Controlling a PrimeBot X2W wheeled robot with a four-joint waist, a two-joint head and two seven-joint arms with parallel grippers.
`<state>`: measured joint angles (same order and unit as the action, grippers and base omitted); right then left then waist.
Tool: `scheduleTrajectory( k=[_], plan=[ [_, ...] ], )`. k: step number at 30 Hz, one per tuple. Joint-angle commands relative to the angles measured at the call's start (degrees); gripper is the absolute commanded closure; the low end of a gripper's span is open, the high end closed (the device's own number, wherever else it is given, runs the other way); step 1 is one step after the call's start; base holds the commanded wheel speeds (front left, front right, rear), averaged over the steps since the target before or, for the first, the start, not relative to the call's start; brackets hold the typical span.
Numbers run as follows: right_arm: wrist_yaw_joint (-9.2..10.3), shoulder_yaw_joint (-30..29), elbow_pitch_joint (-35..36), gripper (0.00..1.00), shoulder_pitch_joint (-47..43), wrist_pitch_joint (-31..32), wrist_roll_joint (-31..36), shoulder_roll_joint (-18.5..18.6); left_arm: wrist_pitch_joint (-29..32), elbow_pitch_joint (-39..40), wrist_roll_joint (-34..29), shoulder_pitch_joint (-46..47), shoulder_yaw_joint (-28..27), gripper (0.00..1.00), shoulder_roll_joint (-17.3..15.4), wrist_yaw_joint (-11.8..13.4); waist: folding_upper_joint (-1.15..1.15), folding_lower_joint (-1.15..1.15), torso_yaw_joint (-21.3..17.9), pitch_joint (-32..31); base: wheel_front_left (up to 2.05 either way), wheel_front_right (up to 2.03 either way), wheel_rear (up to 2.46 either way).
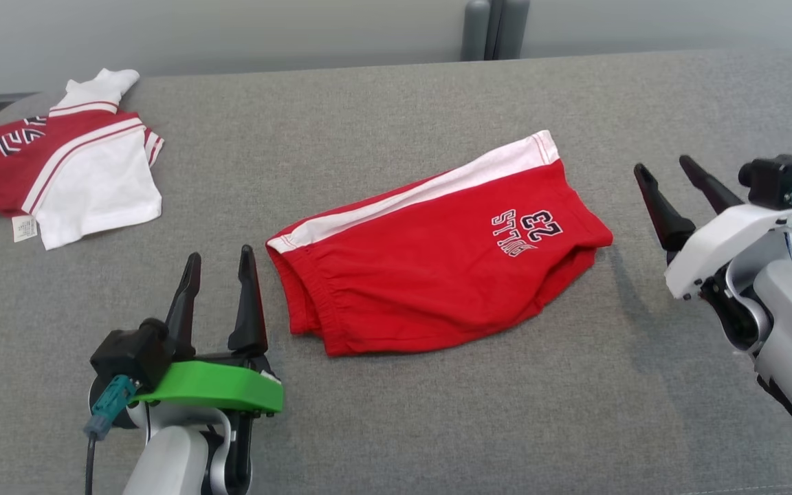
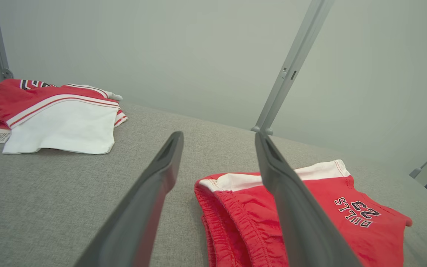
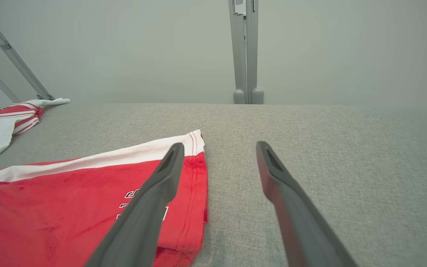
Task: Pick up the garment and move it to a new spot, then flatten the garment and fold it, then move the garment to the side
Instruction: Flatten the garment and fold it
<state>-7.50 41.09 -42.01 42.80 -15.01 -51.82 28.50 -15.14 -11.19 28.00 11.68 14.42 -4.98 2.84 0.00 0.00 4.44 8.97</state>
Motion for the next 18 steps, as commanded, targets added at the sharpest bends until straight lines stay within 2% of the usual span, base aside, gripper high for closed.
scheduleTrajectory(
  k=[1, 9, 18],
  plan=[
    [0.02, -0.08, -0.71, 0.0, -1.66, -0.12, 0.29, -0.08, -0.01, 0.39, -0.68, -1.46, -0.99, 0.0, -0.05, -0.39, 0.0, 0.0, -1.25, -2.86, 0.0, 0.0, 0.0],
    [0.02, -0.45, -4.59, 0.0, -3.87, 2.93, -0.68, -2.3, -0.01, 1.46, -1.17, -5.41, -4.28, 0.0, 1.21, -1.05, 0.0, 0.0, 1.42, -4.12, 0.0, 0.0, 0.0],
    [0.02, -2.62, -11.15, 0.0, -1.18, 8.44, -3.98, -4.15, -0.01, 2.0, -1.58, -4.92, -4.17, 0.0, 1.82, -2.22, 0.0, 0.0, 6.79, -1.45, 0.0, 0.0, 0.0]
  ],
)
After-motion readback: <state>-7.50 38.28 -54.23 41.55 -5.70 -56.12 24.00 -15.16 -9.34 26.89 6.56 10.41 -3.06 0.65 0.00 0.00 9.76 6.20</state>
